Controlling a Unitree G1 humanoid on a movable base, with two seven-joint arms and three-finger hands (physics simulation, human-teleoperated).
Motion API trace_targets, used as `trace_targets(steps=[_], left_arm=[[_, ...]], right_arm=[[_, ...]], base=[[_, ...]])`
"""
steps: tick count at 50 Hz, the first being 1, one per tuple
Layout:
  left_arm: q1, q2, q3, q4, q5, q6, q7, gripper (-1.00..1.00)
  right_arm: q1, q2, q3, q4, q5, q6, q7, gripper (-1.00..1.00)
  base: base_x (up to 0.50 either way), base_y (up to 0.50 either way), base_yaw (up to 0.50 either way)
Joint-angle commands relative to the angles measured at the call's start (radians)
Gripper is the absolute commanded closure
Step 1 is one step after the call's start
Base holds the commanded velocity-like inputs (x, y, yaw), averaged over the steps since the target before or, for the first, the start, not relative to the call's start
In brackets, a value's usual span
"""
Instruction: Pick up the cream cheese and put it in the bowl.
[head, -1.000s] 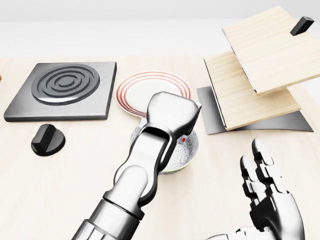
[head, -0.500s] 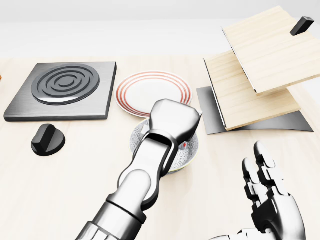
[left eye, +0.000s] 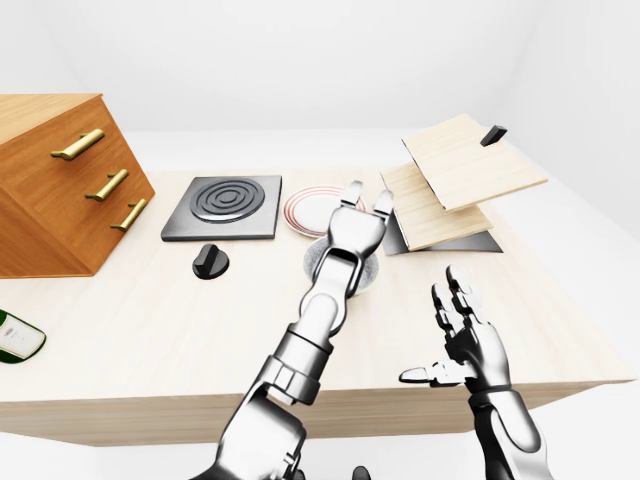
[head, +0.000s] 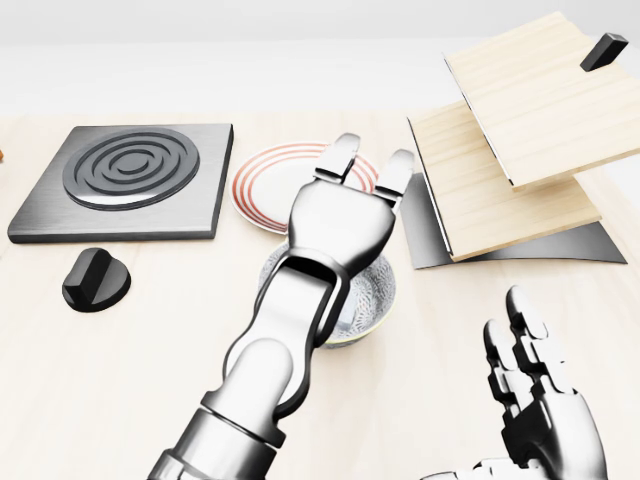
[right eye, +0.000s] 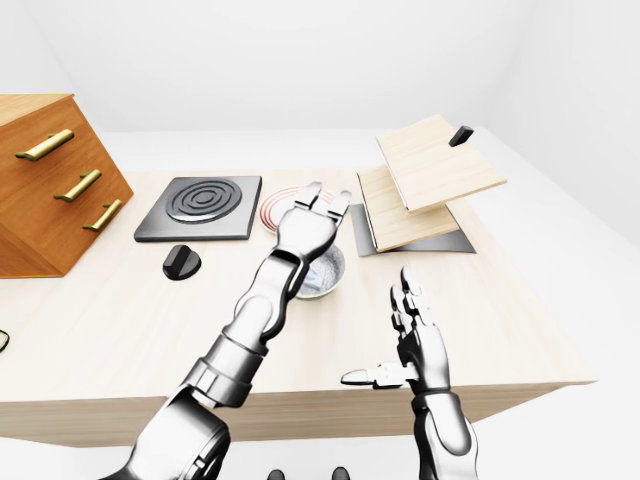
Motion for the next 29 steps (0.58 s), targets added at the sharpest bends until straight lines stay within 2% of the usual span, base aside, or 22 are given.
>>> trace_targets(steps=[1,2,3,4,5,7,9,15,18,21,23,27,29], left_arm=[[0.024,0.003,0.013,-0.19,-0.02,0.0,-0.076,-1.0],[0.026,0.003,0.012,-0.196,-0.022,0.0,-0.078,-1.0],[0.058,0.002,0.018,-0.314,-0.058,0.0,-0.116,-1.0],[0.07,-0.001,0.024,-0.364,-0.087,0.0,-0.122,-1.0],[0.078,-0.008,0.033,-0.407,-0.125,0.0,-0.132,-1.0],[0.1,-0.005,0.054,-0.539,-0.232,0.0,-0.157,-1.0],[0.125,0.01,0.059,-0.637,-0.293,0.0,-0.215,-1.0],[0.175,0.052,0.083,-0.833,-0.501,0.0,-0.238,-1.0],[0.204,0.064,0.098,-0.953,-0.622,0.0,-0.285,-1.0],[0.213,0.097,0.112,-1.033,-0.725,0.0,-0.261,-1.0],[0.249,0.116,0.105,-1.103,-0.788,0.0,-0.265,-1.0],[0.315,0.138,0.127,-1.158,-0.911,0.0,-0.181,-1.0],[0.348,0.16,0.157,-1.198,-1.015,0.0,-0.14,-1.0]], right_arm=[[0.001,-0.002,0.017,-0.033,-0.023,0.022,-0.014,-1.0],[0.001,-0.002,0.021,-0.051,-0.036,0.027,-0.023,-1.0],[0.005,-0.003,0.029,-0.089,-0.047,0.049,-0.03,-1.0],[0.006,-0.003,0.033,-0.116,-0.044,0.074,-0.031,-1.0],[0.005,-0.003,0.036,-0.135,-0.049,0.078,-0.035,-1.0],[-0.005,-0.005,0.049,-0.201,-0.06,0.078,-0.046,-1.0],[-0.021,-0.008,0.062,-0.239,-0.078,0.078,-0.059,-1.0],[-0.105,-0.02,0.074,-0.359,-0.095,0.078,-0.1,-1.0],[-0.148,-0.025,0.095,-0.387,-0.114,0.078,-0.121,-1.0],[-0.193,-0.028,0.106,-0.398,-0.12,0.078,-0.139,-1.0],[-0.222,-0.03,0.119,-0.404,-0.125,0.078,-0.152,-1.0],[-0.266,-0.026,0.153,-0.419,-0.129,0.078,-0.177,-1.0],[-0.294,-0.023,0.174,-0.424,-0.131,0.078,-0.195,-1.0]], base=[[0.0,0.0,0.0],[0.0,0.0,0.0],[0.0,0.0,0.0],[0.0,0.0,0.0],[0.0,0.0,0.0],[0.0,0.0,0.0],[0.0,0.0,0.0],[0.0,0.0,0.0],[0.0,0.0,0.0],[0.0,0.0,0.0],[0.0,0.0,0.0],[0.0,0.0,0.0],[0.0,0.0,0.0]])
